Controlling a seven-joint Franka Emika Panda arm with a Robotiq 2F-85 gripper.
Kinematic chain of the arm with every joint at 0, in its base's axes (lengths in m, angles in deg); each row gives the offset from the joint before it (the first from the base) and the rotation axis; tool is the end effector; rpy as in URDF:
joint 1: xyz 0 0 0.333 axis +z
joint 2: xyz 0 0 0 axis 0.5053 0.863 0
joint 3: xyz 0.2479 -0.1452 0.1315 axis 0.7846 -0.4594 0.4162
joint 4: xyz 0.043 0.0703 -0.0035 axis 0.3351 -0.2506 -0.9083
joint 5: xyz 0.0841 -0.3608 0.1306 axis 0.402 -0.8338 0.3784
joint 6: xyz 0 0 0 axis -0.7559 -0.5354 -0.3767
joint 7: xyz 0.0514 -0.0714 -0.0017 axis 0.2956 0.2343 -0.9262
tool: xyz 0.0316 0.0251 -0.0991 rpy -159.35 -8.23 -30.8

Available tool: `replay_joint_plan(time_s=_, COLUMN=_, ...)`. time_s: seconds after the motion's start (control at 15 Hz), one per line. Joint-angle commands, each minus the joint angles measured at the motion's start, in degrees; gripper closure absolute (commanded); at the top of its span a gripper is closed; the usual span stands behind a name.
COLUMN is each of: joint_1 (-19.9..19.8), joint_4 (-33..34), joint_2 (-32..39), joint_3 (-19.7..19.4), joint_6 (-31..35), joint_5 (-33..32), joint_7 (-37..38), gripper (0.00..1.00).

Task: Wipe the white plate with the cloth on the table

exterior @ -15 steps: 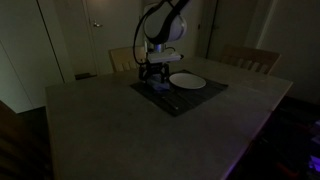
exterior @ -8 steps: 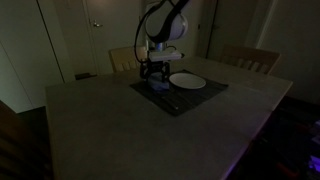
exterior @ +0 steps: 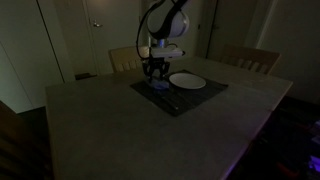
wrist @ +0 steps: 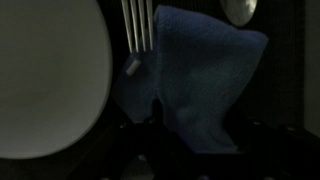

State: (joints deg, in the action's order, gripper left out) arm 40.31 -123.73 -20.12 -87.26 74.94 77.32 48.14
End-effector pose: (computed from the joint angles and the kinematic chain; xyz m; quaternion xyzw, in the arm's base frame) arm 0.6820 0.1203 0.1629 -0.9933 0.1144 -0.0145 0.0059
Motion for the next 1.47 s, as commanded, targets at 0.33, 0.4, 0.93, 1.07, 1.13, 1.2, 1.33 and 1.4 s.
replay_joint_plan(time_s=0.33, joint_1=-1.2, joint_4=0.8, joint_2=-0.5, joint_3=0.7, joint_6=-0.8, joint_5=2.4, joint_7=-3.5, gripper=0.99)
replay_joint_plan(time_s=0.4, joint_1=-1.3, joint_4=0.7, joint_2=-0.7, joint_3=0.8, joint_6=-0.9, joint_5=2.6, joint_7=-4.0, gripper=1.0)
replay_joint_plan(time_s=0.93, joint_1=-5.4, joint_4=0.8, joint_2=-3.2, joint_3=6.2, joint_6=-0.9, joint_5=7.7, joint_7=-15.3, gripper=0.98)
replay_joint_plan(time_s=1.07, joint_1=-6.5, joint_4=0.6, joint_2=-4.4, joint_3=7.5, joint_6=-1.2, joint_5=8.8, joint_7=-18.5, gripper=0.98)
replay_joint_plan(time_s=1.13, joint_1=-7.1, joint_4=0.6, joint_2=-5.1, joint_3=8.1, joint_6=-1.5, joint_5=9.3, joint_7=-20.2, gripper=0.98)
replay_joint_plan(time_s=1.2, joint_1=-7.4, joint_4=0.6, joint_2=-5.8, joint_3=8.3, joint_6=-1.9, joint_5=9.4, joint_7=-21.3, gripper=0.98)
replay_joint_plan(time_s=1.33, joint_1=-8.0, joint_4=0.5, joint_2=-7.0, joint_3=8.7, joint_6=-2.6, joint_5=9.7, joint_7=-23.5, gripper=0.98)
replay_joint_plan(time_s=1.4, joint_1=-8.5, joint_4=0.3, joint_2=-7.7, joint_3=9.0, joint_6=-2.9, joint_5=10.0, joint_7=-24.7, gripper=0.98)
